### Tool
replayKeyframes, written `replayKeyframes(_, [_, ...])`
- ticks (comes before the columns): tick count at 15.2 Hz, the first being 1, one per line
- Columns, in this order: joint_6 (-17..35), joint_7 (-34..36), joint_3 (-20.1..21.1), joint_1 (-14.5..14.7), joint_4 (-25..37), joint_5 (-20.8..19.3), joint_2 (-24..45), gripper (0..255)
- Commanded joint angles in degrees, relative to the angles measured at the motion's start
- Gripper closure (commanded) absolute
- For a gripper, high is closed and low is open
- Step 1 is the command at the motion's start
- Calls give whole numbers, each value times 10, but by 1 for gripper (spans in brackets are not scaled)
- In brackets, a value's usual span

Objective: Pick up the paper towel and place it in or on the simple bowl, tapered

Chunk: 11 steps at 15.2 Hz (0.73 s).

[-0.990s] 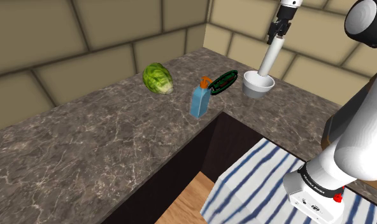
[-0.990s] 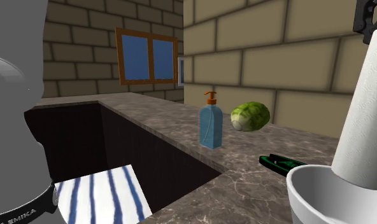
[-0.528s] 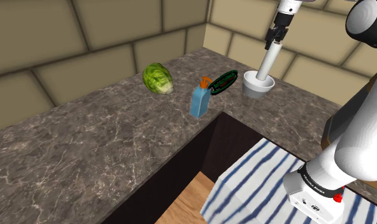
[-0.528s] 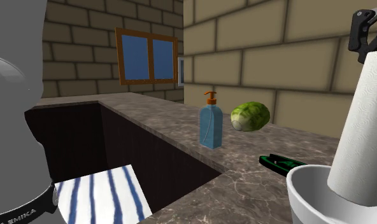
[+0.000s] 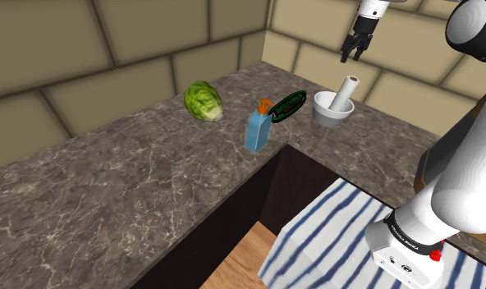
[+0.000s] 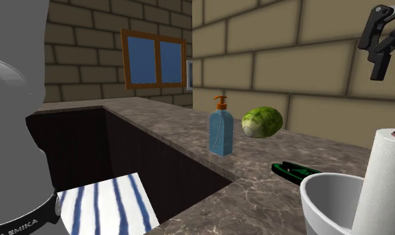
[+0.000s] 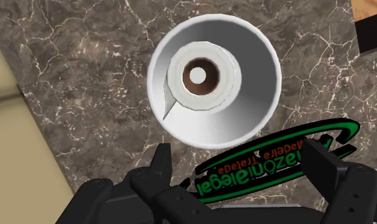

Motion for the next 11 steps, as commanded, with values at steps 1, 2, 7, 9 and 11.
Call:
replayKeyframes(1, [0, 0, 0, 0, 0, 0, 0, 0])
replayKeyframes(2, [0, 0, 0, 0, 0, 0, 0, 0])
replayKeyframes(7, [-80, -1, -2, -16, 94, 8, 16, 0])
replayKeyframes(9, [-80, -1, -2, -16, 93, 8, 16, 0])
replayKeyframes(11, [-80, -1, -2, -16, 94, 8, 16, 0])
